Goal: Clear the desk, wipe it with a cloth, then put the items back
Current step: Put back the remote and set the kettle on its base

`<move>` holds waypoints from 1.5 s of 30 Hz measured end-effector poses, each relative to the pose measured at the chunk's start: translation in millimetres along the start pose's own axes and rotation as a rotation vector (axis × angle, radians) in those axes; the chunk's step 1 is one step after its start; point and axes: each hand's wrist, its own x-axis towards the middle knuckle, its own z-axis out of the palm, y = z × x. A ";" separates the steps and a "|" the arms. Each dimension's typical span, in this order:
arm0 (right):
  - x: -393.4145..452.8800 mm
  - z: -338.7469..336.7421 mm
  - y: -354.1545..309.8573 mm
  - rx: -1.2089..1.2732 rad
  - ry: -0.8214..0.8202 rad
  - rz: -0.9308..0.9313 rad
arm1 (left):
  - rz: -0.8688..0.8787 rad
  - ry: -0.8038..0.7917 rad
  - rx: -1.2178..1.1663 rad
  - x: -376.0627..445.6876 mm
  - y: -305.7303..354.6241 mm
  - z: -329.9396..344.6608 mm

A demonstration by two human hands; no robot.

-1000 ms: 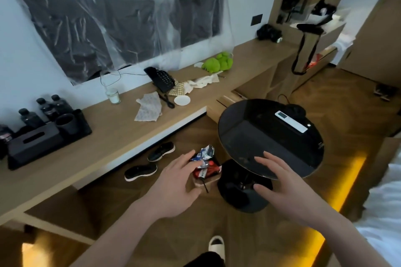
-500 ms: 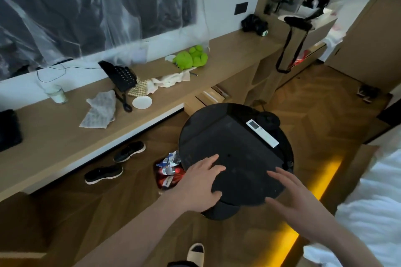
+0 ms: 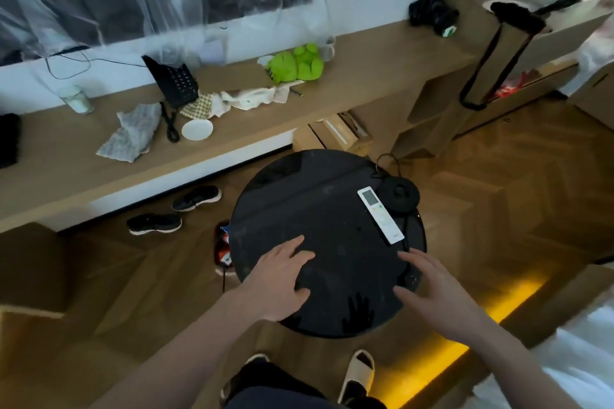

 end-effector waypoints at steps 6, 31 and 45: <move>49.7 -35.6 38.7 -0.060 -0.152 -0.089 | -0.162 0.025 -0.154 9.6 60.7 33.2; 234.9 -86.4 126.9 0.035 -0.279 -0.013 | -0.444 0.018 -0.403 181.9 114.6 57.3; 383.1 -115.0 172.4 0.122 -0.355 0.220 | -0.838 0.145 -0.529 343.8 180.5 107.1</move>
